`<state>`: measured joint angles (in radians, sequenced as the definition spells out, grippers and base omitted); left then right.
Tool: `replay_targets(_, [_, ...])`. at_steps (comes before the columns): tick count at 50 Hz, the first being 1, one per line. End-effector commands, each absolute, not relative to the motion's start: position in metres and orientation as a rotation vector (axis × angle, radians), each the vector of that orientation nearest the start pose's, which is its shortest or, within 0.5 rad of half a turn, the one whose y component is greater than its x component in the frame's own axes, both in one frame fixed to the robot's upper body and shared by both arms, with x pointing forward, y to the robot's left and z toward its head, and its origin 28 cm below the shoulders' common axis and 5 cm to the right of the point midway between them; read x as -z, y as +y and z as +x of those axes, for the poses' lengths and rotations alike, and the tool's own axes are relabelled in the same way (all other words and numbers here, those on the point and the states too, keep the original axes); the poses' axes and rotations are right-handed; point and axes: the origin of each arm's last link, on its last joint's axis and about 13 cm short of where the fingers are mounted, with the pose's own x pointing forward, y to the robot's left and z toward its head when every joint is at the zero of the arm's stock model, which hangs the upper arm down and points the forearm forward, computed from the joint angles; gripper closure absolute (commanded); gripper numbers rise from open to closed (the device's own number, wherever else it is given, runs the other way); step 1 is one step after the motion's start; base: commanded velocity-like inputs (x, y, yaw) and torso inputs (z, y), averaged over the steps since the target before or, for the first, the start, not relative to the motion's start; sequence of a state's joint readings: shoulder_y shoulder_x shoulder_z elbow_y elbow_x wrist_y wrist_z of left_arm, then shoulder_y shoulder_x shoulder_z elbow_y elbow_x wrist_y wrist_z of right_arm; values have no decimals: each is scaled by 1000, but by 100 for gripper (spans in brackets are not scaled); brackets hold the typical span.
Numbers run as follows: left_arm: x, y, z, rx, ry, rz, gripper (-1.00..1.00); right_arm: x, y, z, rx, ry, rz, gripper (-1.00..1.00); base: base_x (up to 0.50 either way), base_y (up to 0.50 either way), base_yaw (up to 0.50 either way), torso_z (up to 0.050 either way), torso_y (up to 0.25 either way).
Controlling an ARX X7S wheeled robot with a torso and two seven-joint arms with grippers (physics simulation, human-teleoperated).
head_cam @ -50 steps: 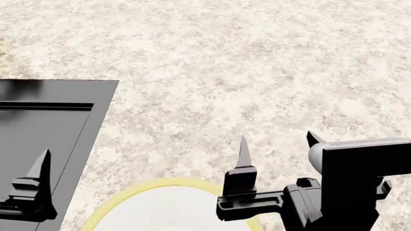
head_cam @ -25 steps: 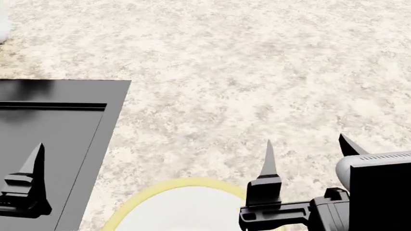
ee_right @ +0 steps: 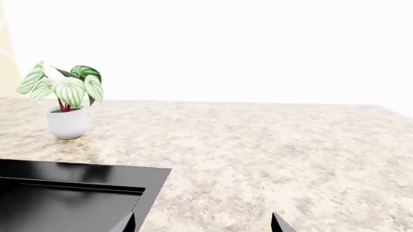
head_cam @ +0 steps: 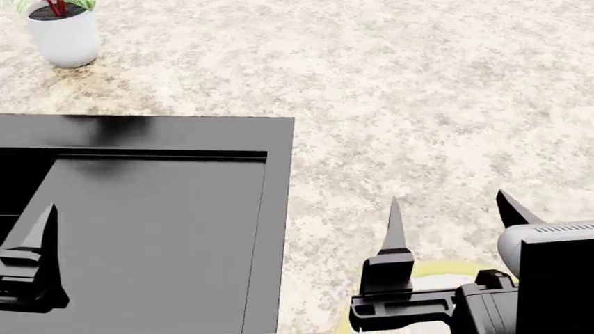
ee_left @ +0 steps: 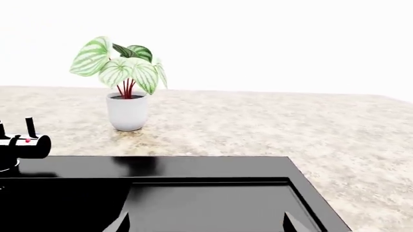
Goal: There is a mixed pile of frozen fruits and vegetables on the counter. Locate all the frozen vegetables and place the items in a bowl on the counter. Take all the frozen fruits and defrost them in a running sink.
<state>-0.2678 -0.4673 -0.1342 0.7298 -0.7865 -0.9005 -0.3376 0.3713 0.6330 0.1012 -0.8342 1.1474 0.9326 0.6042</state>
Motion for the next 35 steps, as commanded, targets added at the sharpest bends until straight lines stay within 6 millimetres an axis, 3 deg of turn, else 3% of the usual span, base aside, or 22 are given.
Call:
replay_targets(1, [-174,258,207,63,-38,-40,-100,-206,-140,188,-109,-63,-4,-100,0,500,0,0,0])
replay_targets(35, [-173,258,205,72,-34,-36,-100,-204,-138,190,-117,-73,20,-100,0,500,0,0,0])
